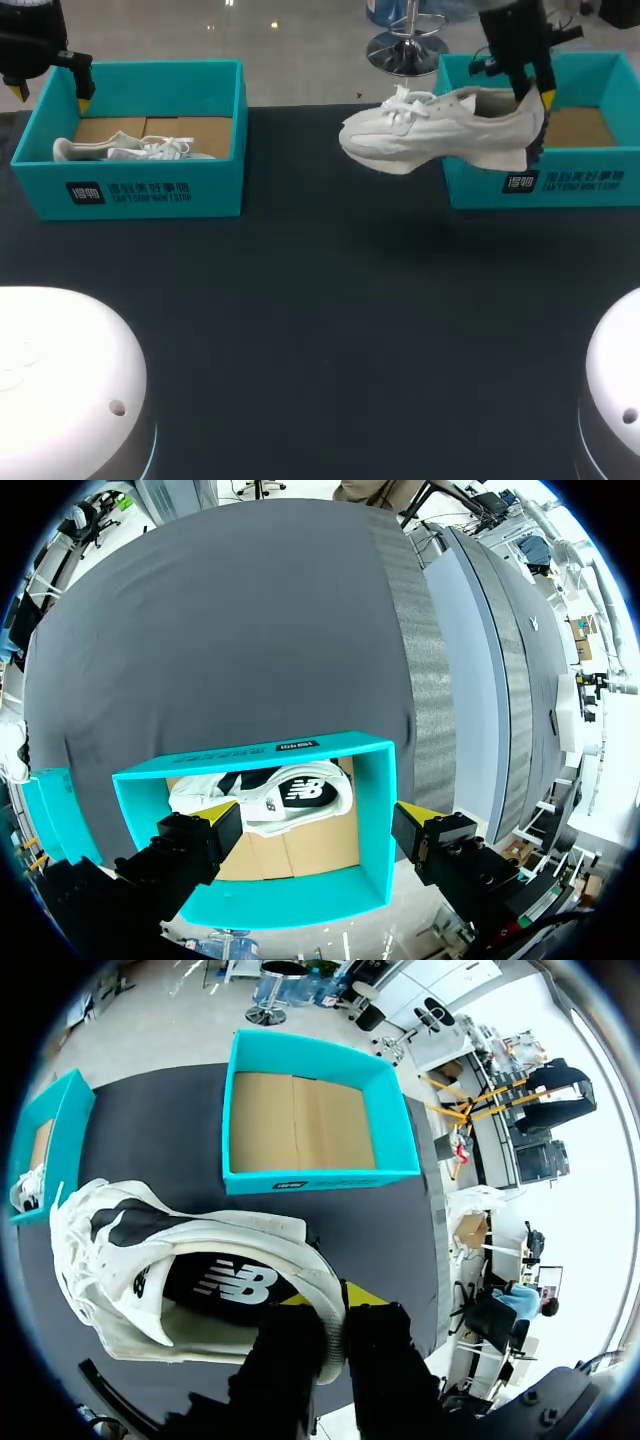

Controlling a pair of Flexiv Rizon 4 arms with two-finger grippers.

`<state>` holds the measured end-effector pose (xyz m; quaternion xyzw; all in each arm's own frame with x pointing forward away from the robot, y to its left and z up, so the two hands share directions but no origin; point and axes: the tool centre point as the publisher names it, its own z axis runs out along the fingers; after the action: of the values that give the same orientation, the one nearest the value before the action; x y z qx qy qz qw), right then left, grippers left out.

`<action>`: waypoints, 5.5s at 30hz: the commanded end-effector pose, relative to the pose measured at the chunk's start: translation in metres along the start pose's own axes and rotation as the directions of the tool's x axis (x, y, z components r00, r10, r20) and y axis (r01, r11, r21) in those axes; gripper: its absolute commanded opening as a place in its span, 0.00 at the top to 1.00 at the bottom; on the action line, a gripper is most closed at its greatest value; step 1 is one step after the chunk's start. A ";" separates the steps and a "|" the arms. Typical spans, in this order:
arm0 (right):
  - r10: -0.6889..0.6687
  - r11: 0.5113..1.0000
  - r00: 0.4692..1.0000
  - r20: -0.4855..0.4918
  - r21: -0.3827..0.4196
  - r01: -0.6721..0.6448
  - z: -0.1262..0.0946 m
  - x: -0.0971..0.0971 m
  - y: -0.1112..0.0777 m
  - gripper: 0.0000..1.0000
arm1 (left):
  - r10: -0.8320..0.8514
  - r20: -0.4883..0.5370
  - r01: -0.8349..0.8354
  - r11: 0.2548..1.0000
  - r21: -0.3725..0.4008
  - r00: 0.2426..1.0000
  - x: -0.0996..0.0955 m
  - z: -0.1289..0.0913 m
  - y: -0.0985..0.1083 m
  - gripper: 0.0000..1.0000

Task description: Take the shoe out of the shoebox, open the shoe tongue, remove and reinsert the insole, then place the shoe into the shoebox

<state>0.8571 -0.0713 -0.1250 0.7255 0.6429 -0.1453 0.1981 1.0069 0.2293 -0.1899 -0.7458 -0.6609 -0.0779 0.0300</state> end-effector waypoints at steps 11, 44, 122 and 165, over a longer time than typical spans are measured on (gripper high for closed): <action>0.006 0.990 1.000 0.005 -0.142 -0.005 -0.007 0.021 -0.059 1.00 | 0.000 -0.001 0.000 1.000 -0.002 1.000 0.000 -0.001 -0.001 0.00; -0.216 0.969 0.975 -0.045 -0.133 0.208 -0.025 0.095 -0.145 1.00 | 0.000 -0.001 0.000 1.000 -0.002 1.000 0.000 -0.001 -0.001 0.00; -0.498 0.865 0.820 -0.282 -0.224 0.449 0.087 0.137 -0.140 0.00 | 0.000 -0.001 0.000 1.000 -0.002 1.000 0.000 -0.001 -0.001 0.00; -0.972 -0.235 -0.165 0.169 -0.626 0.744 0.084 0.070 -0.186 0.00 | 0.000 -0.001 0.000 1.000 -0.002 1.000 0.000 -0.001 -0.001 0.00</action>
<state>0.6996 -0.0198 -0.2480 -0.0064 0.9985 0.0512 0.0205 1.0069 0.2292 -0.1899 -0.7459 -0.6609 -0.0779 0.0300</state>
